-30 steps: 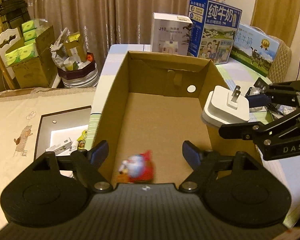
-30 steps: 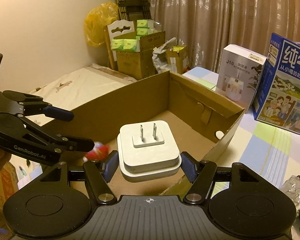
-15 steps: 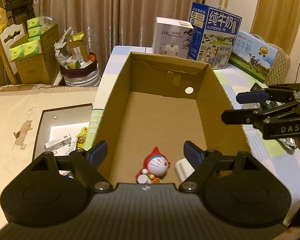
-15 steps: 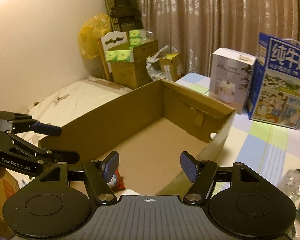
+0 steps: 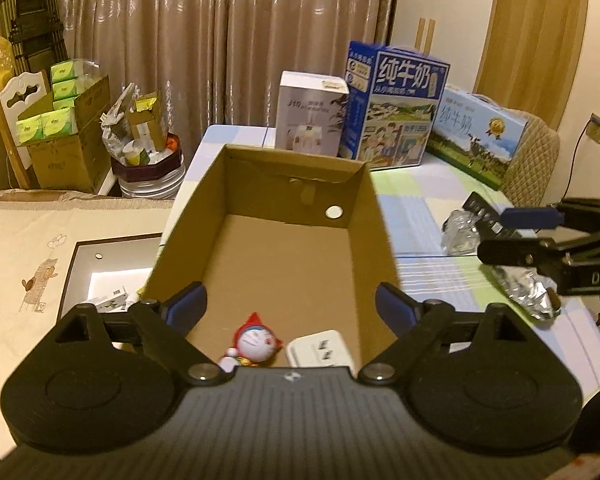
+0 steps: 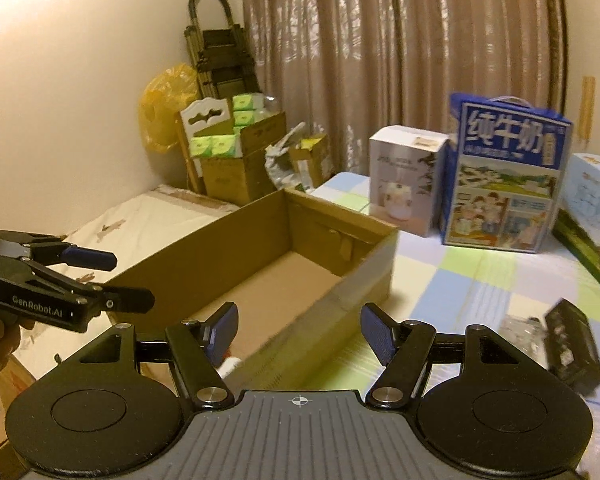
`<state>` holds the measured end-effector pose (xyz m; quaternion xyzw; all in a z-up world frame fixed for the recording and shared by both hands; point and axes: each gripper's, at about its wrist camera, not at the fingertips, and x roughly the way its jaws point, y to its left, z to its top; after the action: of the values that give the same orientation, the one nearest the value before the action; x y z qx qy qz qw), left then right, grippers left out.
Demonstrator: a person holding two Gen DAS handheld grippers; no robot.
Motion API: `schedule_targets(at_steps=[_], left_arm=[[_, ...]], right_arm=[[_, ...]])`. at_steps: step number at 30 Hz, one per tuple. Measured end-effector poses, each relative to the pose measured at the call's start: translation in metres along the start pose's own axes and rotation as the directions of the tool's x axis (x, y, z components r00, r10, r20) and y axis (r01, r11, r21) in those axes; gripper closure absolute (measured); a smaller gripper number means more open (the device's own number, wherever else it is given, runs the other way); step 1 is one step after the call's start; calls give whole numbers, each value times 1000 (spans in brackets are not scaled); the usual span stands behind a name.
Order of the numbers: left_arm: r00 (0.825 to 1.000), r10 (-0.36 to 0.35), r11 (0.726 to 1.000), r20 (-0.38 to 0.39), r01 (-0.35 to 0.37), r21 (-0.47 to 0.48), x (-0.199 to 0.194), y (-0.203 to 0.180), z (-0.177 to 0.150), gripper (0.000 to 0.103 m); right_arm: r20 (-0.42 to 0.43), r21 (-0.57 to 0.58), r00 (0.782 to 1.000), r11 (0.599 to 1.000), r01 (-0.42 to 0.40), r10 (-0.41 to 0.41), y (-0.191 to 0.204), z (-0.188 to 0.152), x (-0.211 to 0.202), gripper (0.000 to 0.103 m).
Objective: Organize objects
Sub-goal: 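Open the left tool to drop the Doraemon figure while the right tool drops the plug into the box, then move both open tools back to the items on the table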
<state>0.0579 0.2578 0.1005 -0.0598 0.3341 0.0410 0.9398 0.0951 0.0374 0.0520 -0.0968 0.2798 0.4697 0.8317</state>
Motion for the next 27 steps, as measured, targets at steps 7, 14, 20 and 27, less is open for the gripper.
schedule_targets(at_steps=[7,14,20,27], left_arm=[[999,-42,999,18,42,29,-10,-47,1,8],[995,-96,994,30,95,49,-13,-93,2,1],[992,-126,990,29,124,62,-7,-124,1,1],[987,-163,984,-1,163,72,8,-152,-4,1]], right_arm=[[27,30,998,998,59,-60,-21,-14,-49,38],[37,76,989,988,137,-141,-55,-30,-95,38],[24,123,978,972,201,-205,-87,-52,-120,38],[-2,192,960,942,276,-281,-125,-85,-146,38]])
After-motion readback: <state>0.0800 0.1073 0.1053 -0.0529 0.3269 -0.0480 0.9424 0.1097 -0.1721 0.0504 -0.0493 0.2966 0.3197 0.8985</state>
